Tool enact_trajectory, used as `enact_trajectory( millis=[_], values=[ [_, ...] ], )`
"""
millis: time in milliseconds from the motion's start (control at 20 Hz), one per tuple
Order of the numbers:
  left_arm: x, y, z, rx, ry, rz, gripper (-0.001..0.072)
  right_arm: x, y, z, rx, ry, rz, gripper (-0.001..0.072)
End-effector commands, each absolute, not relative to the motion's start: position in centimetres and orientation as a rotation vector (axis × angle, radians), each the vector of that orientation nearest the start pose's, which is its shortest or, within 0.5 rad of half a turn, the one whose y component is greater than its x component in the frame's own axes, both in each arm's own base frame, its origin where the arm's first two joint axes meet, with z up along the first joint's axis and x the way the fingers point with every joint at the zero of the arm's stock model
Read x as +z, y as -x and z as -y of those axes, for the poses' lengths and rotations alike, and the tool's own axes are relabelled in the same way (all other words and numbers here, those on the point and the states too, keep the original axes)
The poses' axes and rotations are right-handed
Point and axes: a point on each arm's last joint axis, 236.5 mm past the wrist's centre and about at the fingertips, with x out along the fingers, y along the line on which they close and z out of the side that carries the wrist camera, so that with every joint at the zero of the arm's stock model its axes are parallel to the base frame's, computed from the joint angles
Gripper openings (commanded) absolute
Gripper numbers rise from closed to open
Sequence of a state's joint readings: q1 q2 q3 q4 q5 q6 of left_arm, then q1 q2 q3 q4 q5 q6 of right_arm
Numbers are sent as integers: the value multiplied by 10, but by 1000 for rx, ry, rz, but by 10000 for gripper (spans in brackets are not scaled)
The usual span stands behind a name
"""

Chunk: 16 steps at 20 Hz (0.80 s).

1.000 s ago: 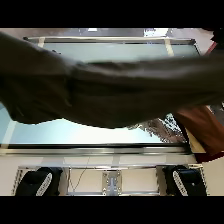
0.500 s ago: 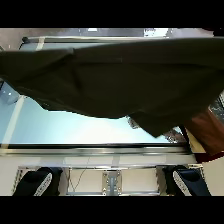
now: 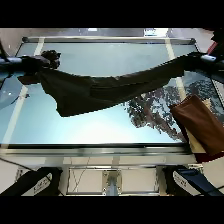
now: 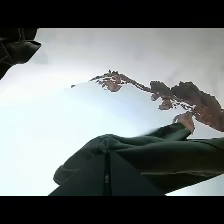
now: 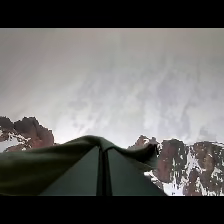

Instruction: Fold the shirts.

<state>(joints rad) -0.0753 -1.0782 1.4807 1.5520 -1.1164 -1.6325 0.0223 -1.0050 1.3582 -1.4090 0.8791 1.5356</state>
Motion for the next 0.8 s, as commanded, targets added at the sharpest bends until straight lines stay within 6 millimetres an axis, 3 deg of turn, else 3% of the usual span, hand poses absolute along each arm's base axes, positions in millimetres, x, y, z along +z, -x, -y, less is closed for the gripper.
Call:
enact_trajectory(
  millis=[0,250,500,750],
  values=[
    [189,-468,41,-63,68,-719,9,206,-462,-42,132,-99,-594,25],
    [161,-534,44,-22,202,-609,9,155,-512,-39,105,-113,-604,25],
    [117,-553,45,-7,220,-664,9,92,-534,-40,98,-136,-701,24],
    [138,-559,46,-13,232,-606,9,102,-538,-44,104,-166,-665,24]
  ],
)
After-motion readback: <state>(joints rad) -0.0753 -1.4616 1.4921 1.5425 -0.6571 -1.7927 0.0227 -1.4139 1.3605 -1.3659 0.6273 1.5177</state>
